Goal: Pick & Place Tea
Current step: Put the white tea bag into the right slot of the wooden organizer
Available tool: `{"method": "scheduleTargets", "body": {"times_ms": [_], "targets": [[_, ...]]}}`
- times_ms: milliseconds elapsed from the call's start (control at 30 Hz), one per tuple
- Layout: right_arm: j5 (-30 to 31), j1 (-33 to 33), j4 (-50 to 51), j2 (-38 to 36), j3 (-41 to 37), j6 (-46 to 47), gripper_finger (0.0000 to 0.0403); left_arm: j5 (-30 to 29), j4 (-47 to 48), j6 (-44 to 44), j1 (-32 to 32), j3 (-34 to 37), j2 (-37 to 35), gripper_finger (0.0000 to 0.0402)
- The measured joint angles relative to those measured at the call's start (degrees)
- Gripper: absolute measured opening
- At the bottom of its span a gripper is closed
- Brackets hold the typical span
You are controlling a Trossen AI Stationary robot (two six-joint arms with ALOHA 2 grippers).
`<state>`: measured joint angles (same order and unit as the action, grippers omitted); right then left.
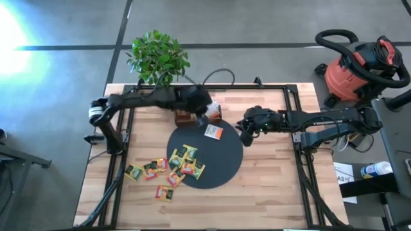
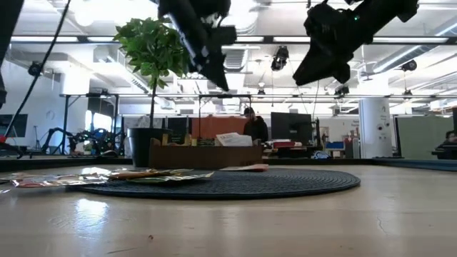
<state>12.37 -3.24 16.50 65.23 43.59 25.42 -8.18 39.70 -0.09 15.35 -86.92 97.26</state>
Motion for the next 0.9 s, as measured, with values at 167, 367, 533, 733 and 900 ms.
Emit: {"method": "scheduleTargets", "body": {"times_ms": [167,367,533,733,900], "targets": [[-3.6,-0.1,0.3,2.3,-0.3,4.7,0.0093,10.1,4.7,-6.9,4.1,-2.8,3.6,0.0],[-10.4,-0.6,-9.8,12.1,-3.3,10.9,0.0101,14.7,-6.4,-16.3,2.5,7.3,3.9,0.0],[-11.1,-1.8,-21.6,22.4,-3.0,11.1,0.0104,14.7,-19.1,-28.1,0.1,18.5,3.0,0.0],[-11.3,-3.8,-26.4,31.8,-0.7,10.5,0.0095,13.9,-30.9,-36.1,-1.1,27.4,2.9,0.0],[-12.7,-4.4,-26.9,36.4,-0.1,10.7,0.0086,11.5,-31.6,-36.9,-1.0,30.0,2.9,0.0]]}}
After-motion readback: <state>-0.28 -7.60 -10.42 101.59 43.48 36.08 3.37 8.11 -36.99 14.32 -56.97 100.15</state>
